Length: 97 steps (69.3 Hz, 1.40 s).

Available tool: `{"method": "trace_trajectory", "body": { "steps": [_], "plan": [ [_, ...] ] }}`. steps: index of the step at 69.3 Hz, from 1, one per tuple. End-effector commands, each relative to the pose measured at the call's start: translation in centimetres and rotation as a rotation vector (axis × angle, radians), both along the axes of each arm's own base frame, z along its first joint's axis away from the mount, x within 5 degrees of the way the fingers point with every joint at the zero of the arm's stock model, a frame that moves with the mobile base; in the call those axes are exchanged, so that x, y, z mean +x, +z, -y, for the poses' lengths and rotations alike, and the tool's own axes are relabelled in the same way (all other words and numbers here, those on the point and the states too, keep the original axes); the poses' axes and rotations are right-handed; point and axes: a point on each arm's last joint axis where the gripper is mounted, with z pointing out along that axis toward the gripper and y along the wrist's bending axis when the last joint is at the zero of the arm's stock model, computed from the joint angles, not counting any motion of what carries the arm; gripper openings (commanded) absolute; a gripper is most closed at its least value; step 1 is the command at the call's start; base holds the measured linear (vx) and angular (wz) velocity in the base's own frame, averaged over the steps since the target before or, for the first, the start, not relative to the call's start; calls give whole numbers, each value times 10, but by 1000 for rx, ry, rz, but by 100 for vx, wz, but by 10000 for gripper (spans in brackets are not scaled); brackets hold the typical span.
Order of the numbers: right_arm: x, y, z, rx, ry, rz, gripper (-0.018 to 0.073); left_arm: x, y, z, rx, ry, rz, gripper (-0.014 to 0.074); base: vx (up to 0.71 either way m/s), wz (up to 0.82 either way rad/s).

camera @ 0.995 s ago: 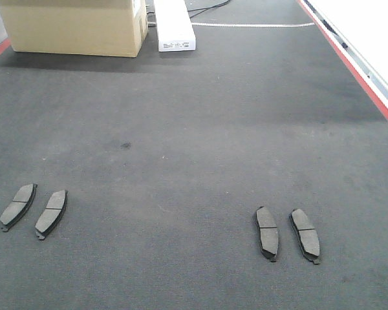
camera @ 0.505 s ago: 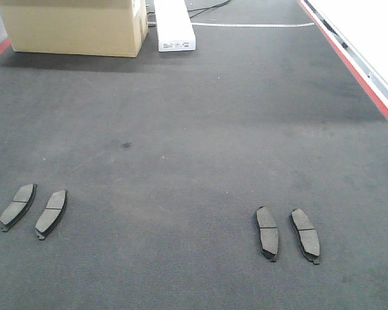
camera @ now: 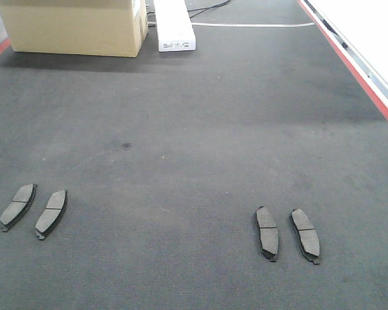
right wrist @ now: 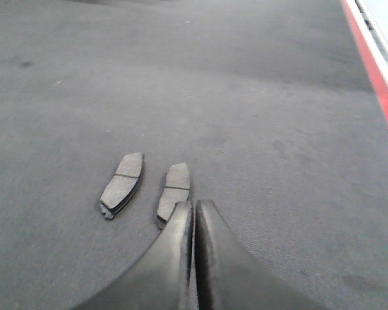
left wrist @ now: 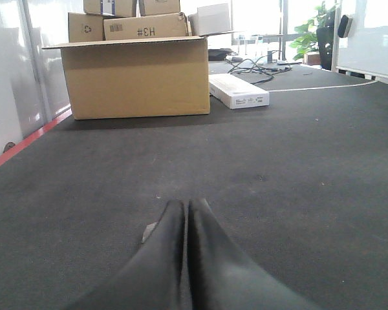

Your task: Move and align brake pads A on conveyor

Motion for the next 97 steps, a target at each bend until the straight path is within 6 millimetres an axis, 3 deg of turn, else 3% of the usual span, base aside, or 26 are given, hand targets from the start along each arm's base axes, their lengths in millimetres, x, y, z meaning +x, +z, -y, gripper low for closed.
{"method": "trace_trajectory", "body": {
  "steps": [1, 9, 18, 48, 97],
  "plan": [
    [3, 16, 0, 13, -40, 116, -7, -1, 1, 0, -12, -7, 63, -6, 0, 0],
    [7, 12, 2, 20, -108, 192, -7, -1, 1, 0, -12, -7, 63, -6, 0, 0],
    [13, -7, 2, 31, -163, 281, -7, -1, 1, 0, -12, -7, 63, -6, 0, 0],
    [18, -92, 3, 57, -201, 390, -7, -1, 1, 0, -12, -7, 63, -6, 0, 0],
    [18, -96, 3, 53, -210, 333, -7, -1, 1, 0, -12, -7, 61, -6, 0, 0]
  ]
}}
